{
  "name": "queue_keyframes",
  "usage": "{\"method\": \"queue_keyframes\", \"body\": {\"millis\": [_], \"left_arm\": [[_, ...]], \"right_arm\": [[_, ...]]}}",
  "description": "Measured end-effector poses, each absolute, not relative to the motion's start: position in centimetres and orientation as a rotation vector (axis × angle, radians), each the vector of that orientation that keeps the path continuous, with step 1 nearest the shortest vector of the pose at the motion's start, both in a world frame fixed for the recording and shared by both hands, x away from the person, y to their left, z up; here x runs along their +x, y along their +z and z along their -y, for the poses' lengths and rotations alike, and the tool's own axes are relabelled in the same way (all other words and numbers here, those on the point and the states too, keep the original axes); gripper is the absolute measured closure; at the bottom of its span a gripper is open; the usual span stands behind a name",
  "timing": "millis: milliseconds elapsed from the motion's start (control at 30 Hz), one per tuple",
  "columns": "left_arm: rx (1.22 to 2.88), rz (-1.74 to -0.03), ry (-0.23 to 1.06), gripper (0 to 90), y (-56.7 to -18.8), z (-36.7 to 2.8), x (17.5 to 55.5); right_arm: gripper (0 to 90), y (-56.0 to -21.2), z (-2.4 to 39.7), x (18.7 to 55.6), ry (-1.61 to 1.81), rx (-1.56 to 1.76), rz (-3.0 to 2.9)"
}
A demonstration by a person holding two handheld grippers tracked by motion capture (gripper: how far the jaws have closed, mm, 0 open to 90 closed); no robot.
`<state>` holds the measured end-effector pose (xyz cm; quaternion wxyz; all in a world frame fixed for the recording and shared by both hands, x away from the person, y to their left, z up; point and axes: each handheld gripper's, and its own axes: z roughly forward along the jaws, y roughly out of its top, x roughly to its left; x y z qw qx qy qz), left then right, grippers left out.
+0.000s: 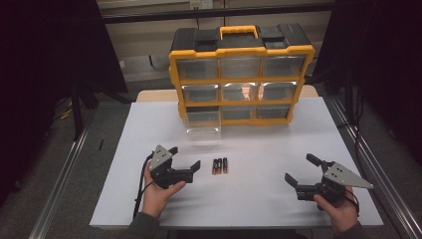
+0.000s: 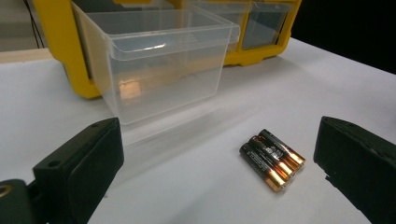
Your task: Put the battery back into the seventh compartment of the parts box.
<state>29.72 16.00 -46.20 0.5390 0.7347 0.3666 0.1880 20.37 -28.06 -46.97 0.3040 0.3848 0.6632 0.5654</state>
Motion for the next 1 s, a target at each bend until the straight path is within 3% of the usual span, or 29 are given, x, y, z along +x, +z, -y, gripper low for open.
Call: {"method": "queue_keyframes", "body": {"millis": [200,333,400,767,833,1000], "left_arm": [[1.806,-0.881,0.443,5.7,-46.2,-14.4,30.1],[1.86,-0.902,0.435,12.0,-46.2,-13.3,30.4],[1.892,-0.911,0.418,20.3,-46.2,-12.8,30.6],[2.034,-0.949,0.353,32.6,-46.3,-9.8,31.2],[2.053,-0.958,0.347,39.8,-46.3,-9.5,31.3],[2.068,-0.986,0.325,46.2,-46.5,-9.0,31.4]], "right_arm": [[1.3,-47.0,28.1,20.3,1.496,1.013,-1.765],[1.3,-46.9,28.2,20.3,1.497,1.014,-1.762],[1.4,-46.9,28.1,20.3,1.501,1.023,-1.755],[1.6,-46.9,28.2,20.3,1.502,1.01,-1.76],[1.6,-46.9,28.3,20.3,1.506,1.011,-1.762],[1.7,-46.8,28.2,20.2,1.511,1.014,-1.76]]}}
